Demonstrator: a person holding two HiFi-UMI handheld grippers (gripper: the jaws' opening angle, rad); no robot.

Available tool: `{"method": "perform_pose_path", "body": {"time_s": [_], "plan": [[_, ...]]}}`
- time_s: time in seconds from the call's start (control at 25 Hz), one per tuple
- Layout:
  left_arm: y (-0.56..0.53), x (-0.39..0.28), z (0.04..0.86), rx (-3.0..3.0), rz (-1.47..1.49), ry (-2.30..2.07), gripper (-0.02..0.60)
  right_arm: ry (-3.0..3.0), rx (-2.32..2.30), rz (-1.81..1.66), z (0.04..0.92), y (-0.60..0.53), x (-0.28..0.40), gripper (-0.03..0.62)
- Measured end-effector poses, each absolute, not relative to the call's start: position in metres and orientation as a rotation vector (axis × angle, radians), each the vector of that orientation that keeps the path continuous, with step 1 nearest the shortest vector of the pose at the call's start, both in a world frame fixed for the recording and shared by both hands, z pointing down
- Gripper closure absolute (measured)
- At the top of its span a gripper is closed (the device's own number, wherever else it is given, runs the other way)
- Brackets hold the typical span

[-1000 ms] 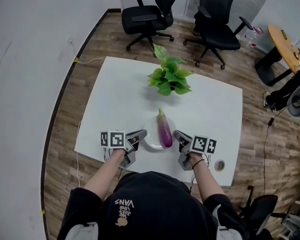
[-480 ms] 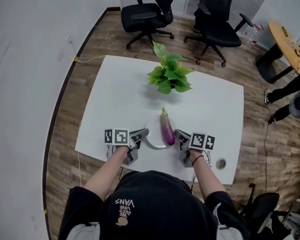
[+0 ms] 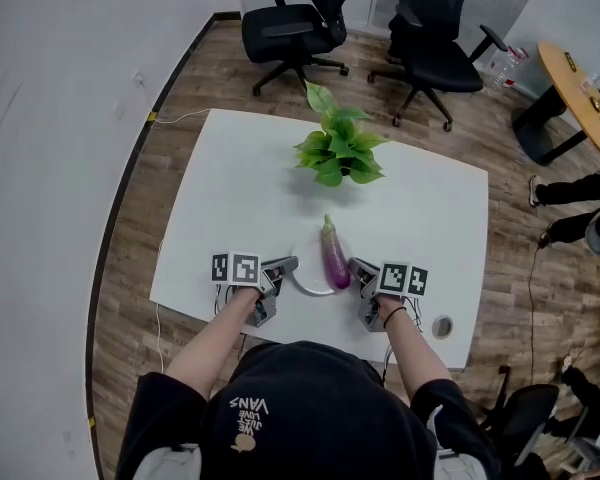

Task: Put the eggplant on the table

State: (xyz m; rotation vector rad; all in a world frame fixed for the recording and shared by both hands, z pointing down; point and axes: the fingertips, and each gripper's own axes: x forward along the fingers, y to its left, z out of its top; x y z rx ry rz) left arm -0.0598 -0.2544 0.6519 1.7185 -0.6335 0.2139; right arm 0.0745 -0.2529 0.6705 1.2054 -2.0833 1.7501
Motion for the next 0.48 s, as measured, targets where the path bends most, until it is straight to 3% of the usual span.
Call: {"method": "perform_pose_path", "body": {"time_s": [0.48], "plan": [[-0.252, -0.062, 0.666, 1.636, 0.259, -0.623, 0.555, -2.013, 1.202, 1.750, 0.676, -0.253, 0.074, 0.557]]}}
